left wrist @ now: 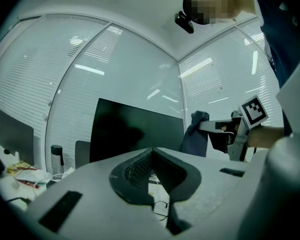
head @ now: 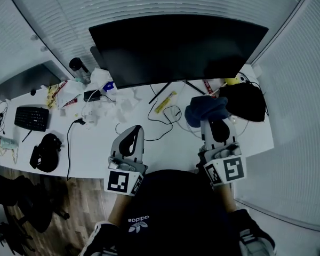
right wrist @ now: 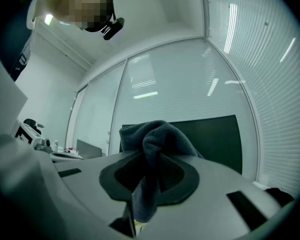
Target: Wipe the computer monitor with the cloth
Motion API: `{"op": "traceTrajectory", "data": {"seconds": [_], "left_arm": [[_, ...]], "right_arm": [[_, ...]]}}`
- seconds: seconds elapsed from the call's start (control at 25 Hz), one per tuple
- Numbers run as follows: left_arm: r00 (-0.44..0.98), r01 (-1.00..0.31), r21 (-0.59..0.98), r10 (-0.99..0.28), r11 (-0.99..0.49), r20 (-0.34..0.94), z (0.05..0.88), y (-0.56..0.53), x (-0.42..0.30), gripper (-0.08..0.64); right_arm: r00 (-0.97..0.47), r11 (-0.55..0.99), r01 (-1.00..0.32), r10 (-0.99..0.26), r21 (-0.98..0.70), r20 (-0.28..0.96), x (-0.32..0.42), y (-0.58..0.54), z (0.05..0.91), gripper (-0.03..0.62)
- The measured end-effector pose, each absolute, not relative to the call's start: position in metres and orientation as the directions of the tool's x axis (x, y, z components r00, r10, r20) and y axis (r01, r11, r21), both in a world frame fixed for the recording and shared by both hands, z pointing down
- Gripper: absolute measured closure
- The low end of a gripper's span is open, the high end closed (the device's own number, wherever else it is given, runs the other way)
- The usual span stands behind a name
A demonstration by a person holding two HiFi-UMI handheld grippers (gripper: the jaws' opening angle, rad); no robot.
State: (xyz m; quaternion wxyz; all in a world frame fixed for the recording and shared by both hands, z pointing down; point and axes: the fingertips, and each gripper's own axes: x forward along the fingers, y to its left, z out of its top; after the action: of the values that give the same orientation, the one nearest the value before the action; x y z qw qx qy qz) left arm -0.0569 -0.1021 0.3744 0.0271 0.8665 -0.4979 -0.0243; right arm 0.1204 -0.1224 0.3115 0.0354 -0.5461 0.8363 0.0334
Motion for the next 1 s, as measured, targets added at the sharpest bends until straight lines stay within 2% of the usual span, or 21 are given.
{"op": "traceTrajectory", "data": {"seconds": [0.48, 0.8, 1.0], "left_arm": [[0.43, -0.898, 0.078, -0.902, -0.432, -0.038, 0.371, -0.104, -0.091, 0.554], [0.386, -0.916, 0.099, -0.922, -0.388, -0.035, 0.374, -0.105, -0.115, 0.555], [0.398, -0.911, 0.11, -0.917, -0.398, -0.025, 0.377, -0.109, -0.121, 0.555]], "right_arm": [[-0.573, 0.561, -0.818, -0.769, 0.132, -0.283, 0.03, -0.179, 0.215, 0.543], [-0.625, 0.593, -0.779, -0.709, 0.203, -0.326, -0.036, -0.212, 0.174, 0.543], [-0.659, 0.603, -0.752, -0.684, 0.267, -0.312, -0.09, -0.245, 0.163, 0.543]]}}
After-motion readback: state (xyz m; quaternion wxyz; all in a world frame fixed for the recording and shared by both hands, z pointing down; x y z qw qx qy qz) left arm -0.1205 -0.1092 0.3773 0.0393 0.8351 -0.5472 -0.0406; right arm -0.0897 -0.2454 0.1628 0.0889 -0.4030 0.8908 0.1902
